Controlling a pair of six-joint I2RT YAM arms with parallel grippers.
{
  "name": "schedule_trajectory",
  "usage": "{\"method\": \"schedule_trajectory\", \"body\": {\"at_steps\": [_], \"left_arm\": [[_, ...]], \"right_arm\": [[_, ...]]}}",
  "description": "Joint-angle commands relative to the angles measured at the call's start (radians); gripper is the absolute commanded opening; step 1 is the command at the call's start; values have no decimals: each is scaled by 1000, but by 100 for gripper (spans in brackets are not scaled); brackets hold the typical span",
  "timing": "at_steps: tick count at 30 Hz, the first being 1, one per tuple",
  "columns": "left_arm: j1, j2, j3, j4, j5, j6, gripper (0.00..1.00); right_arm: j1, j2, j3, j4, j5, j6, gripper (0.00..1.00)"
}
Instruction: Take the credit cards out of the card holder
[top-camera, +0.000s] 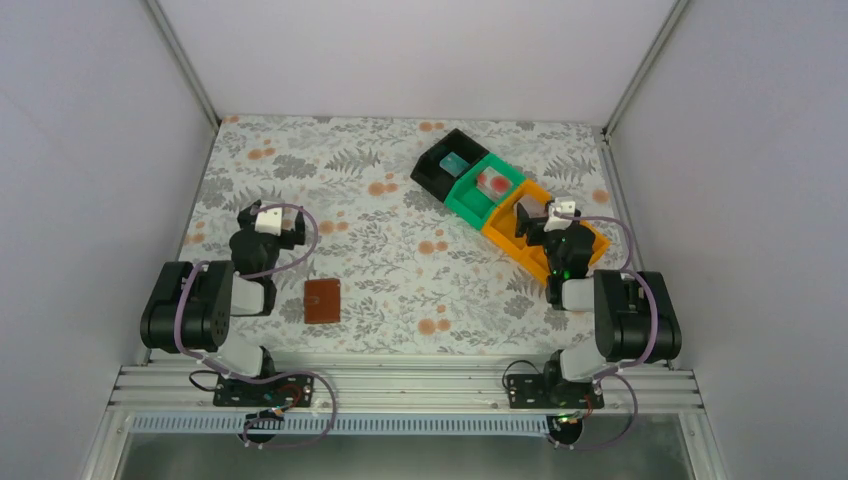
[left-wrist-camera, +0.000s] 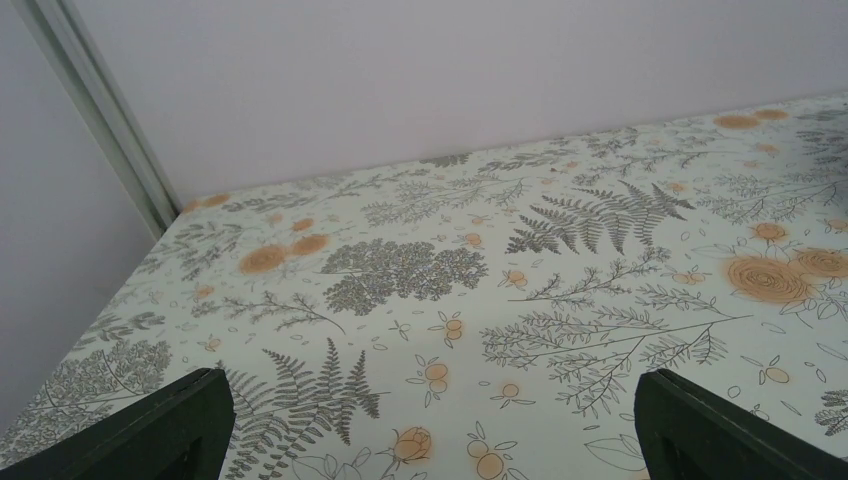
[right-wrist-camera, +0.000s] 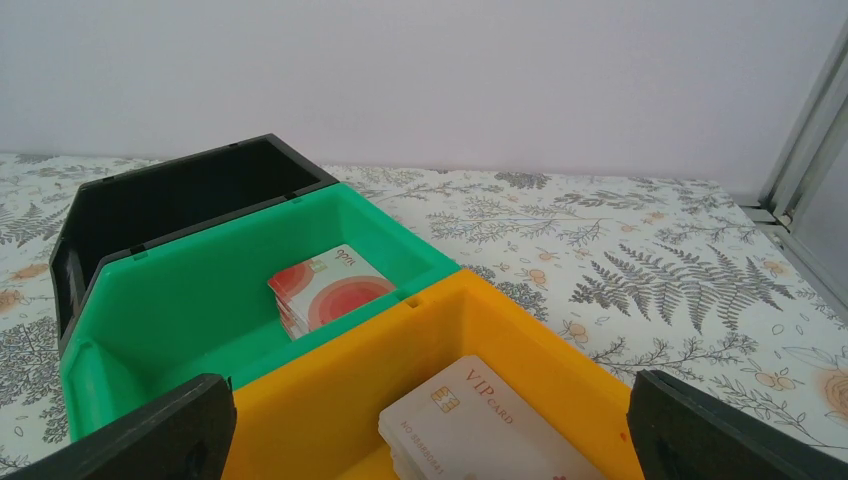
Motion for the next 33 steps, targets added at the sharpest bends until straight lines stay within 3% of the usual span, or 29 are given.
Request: {"method": "schedule_trajectory", "body": {"at_steps": [1,7,10,13,17,22,27,30,33], "left_arm": [[-3,3,13,36,8,-11,100],[-3,2,13,38,9,-11,100],[-2,-1,9,42,6,-14,100],[0,-19,39,-18,-31,-33,100],[29,-109,292,-486,43,-45,100],[51,-165,635,-1071,197,12,100],[75,-167,875,-1790,336,270,100],[118,-163,880,-2050,410,421,100],[135,-163,826,-2194,444,530,100]], "right_arm": [[-4,8,17,19,2,-14,99],[-5,1,15,22,14,-11,99],[-8,-63,67,-109,79,23,99],[-9,-227,117,-271,86,69,99],[-9,-423,232,-491,-47,160,99],[67,-439,477,-848,-261,283,99],[397,-356,641,-1141,-136,389,97],[583,-246,692,-1211,-75,535,92],[766,-92,768,-1238,-38,634,85]]}}
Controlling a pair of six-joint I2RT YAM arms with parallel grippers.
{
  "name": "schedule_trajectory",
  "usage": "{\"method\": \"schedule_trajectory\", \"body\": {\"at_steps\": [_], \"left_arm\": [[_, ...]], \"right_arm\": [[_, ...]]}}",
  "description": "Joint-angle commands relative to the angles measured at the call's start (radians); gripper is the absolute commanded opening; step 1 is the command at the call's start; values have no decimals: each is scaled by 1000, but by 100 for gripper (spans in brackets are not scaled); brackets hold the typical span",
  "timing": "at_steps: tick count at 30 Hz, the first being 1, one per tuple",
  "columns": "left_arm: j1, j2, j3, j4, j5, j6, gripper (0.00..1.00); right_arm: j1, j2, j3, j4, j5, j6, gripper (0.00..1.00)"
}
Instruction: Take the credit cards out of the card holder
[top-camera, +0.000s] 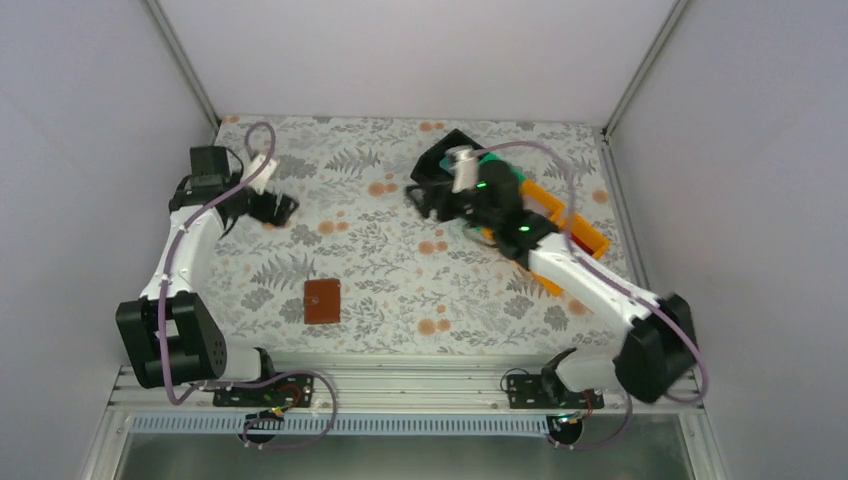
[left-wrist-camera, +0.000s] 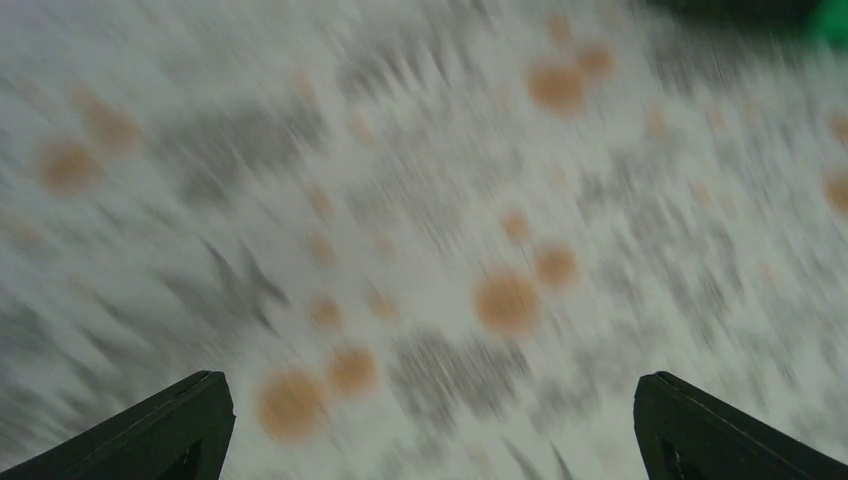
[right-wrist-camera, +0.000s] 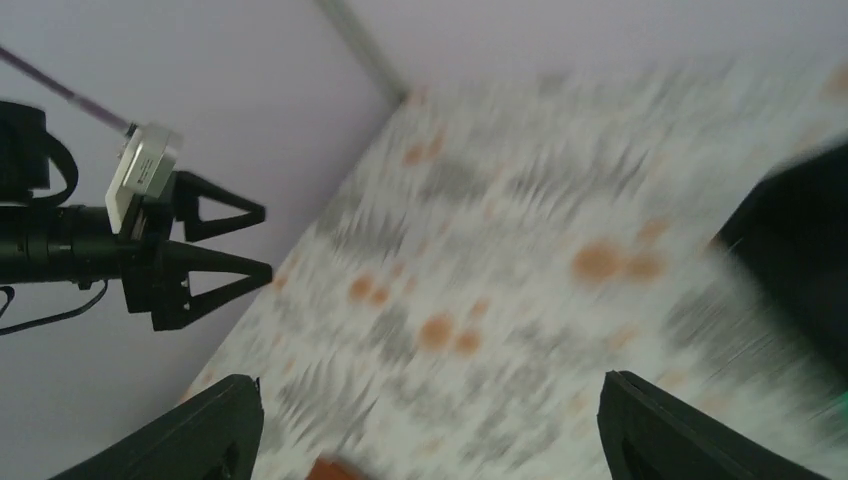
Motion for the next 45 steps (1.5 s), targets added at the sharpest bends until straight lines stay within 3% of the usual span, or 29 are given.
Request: {"method": "schedule_trajectory", "body": {"at_steps": [1,6,15,23,33,36,45], "left_arm": [[30,16,-78,-510,110,236,100],[36,98,-104,-609,165,299,98],[64,300,-151,-675,189,333,80],[64,376,-158,-646,194,333,75],[50,489,-133,-700,269,437,59],[48,512,-121,-690,278,440,51],[46,495,-87,-715,333,494,13]], "right_arm": [[248,212,115,-201,74,210,84],[409,511,323,-277,13,292,78],[474,765,372,-287,-141,431,65],[491,846,387,-233,-212,466,61],[451,893,423,-112,-302,483,52],[451,910,431,-99,-324,484,46],[446,901,412,-47,-339,489,35]]}}
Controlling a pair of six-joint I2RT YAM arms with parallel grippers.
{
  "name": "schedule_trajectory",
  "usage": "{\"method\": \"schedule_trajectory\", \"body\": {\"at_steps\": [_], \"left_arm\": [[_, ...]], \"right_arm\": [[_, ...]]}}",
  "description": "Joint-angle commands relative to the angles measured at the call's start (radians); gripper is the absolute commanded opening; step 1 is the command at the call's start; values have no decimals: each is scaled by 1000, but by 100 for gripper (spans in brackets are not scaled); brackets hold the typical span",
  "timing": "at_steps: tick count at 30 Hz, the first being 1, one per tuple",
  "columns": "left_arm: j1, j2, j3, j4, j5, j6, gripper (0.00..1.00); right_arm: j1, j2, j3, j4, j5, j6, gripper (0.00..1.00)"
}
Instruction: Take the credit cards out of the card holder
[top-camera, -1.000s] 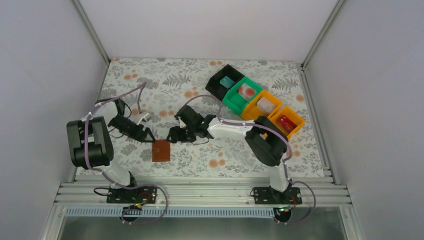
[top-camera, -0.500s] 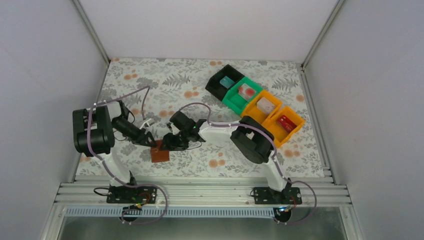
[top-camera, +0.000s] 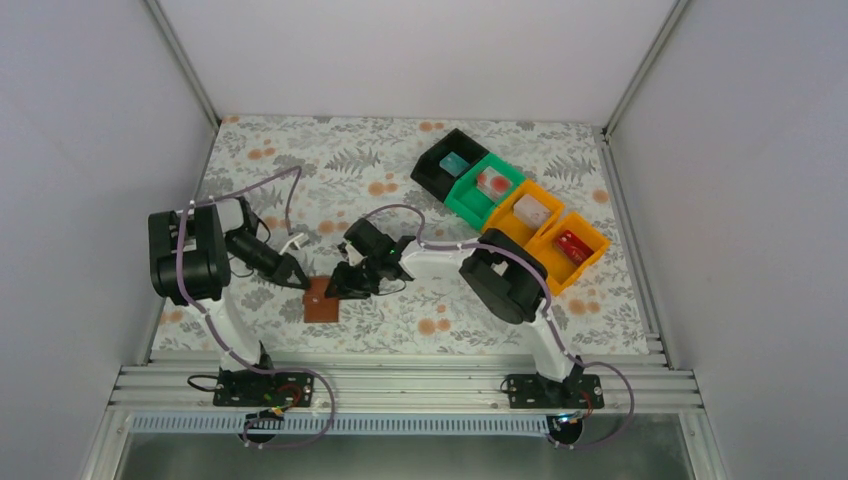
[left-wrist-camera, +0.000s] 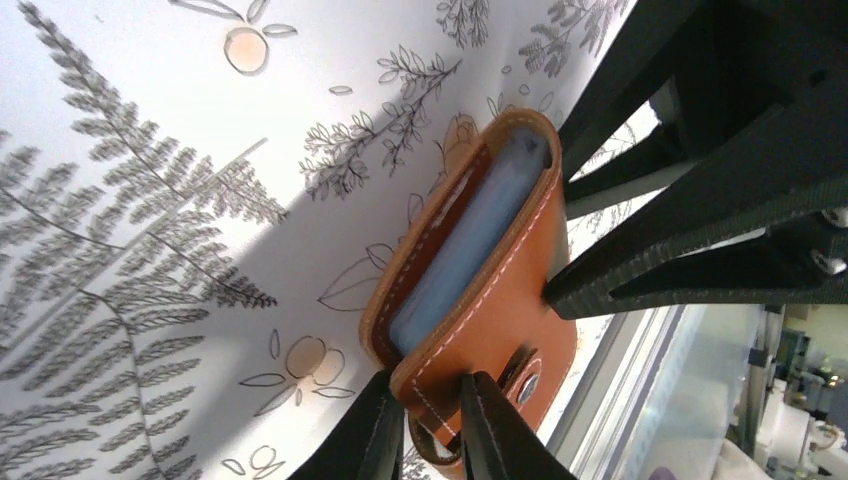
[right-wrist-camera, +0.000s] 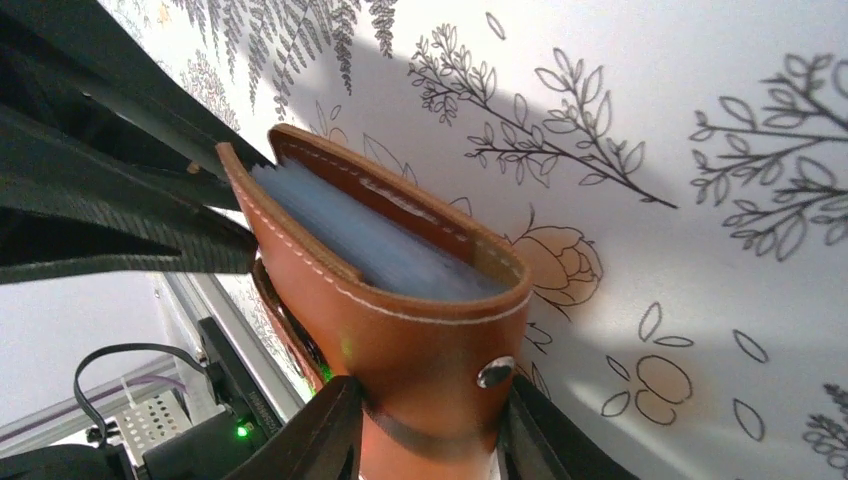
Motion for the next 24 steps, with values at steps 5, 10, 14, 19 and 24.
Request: {"method": "schedule_trajectory", "body": {"at_steps": [5,10,14,19,24], "left_arm": [[-11,-14,29,-62,112,83,2],[-12,-73,41,-86,137,124,2],[-12,-125,58,-94,154,145,2],[-22,-214,62,-60,180,169,2],[-35,-259,71,-72,236,226,2]], "right_arm": [[-19,-46,-15,119,-24,-30,27],[-44,-133,-63,135,-6,-100,26],[-65,-175,-103,154,-20,-133,17],[-78,-225,-117,136,-32,-230,33],[-108,-327,-204,190,-26,-313,49]]}}
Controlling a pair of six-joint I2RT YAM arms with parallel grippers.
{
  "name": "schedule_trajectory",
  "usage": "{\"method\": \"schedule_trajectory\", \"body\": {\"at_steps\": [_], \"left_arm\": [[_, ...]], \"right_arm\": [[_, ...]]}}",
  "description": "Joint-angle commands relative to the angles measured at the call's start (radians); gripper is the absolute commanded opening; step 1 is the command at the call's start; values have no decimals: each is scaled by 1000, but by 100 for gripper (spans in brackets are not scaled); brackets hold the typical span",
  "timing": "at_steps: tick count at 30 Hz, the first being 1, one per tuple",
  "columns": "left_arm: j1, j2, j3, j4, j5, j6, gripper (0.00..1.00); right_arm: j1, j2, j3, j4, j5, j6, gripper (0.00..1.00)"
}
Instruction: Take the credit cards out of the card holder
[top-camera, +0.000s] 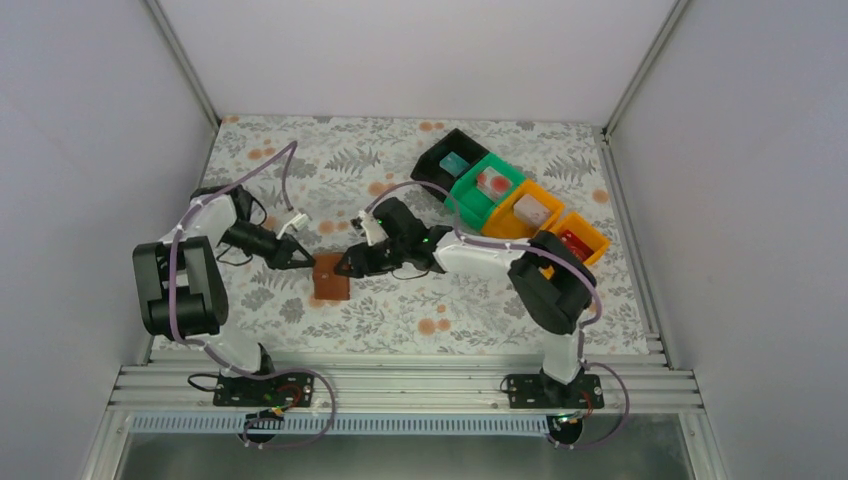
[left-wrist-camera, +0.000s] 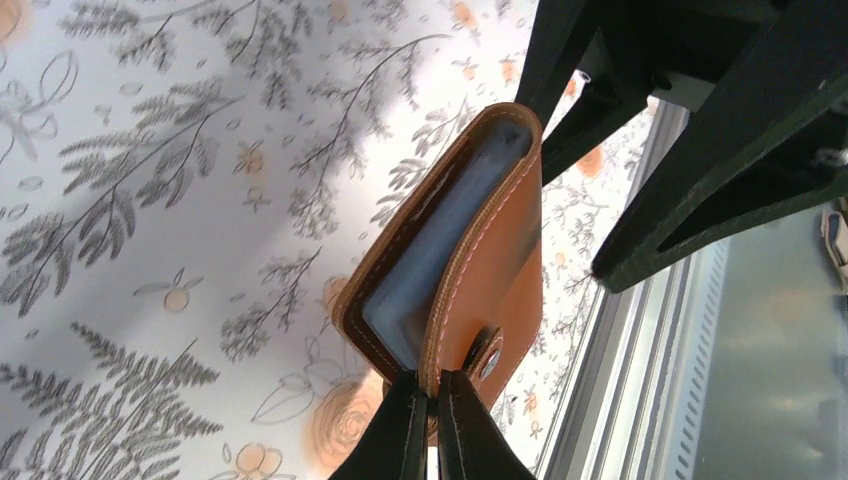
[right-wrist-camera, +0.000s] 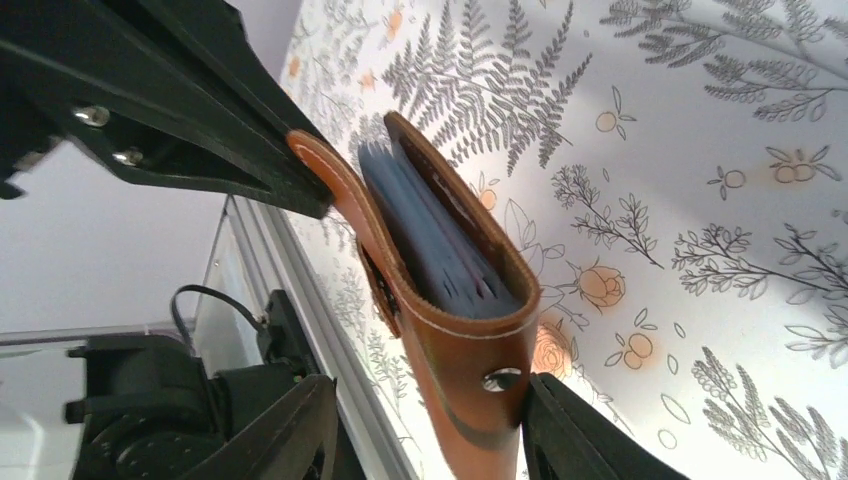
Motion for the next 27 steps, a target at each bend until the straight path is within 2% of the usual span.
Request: {"method": "schedule_trajectory", "body": {"at_steps": [1,3,6,12,20,27], "left_arm": [[-9,-36,25,-22,101,87,2],[-11,-48,40,-37,136,92,2],[-12,-70,54,-95,189,161,2],[-36,-151,68,-92,201,132,2],[-76,-272,170,-99,172,78,2],[-135,-286,224,-99,242,-3,2]], "right_arm": [[-33,-112,-68,113,-20,-100,51],[-51,-133,-82,115,-14,-127,56],[-74,-175,-114,129,-13,-173,71],[-111,-242,-136,142,-24,-261,98],[-122,-309,-77,112,-116,-442,99],[-127,-252,-6,64,-167,-503,92]]}}
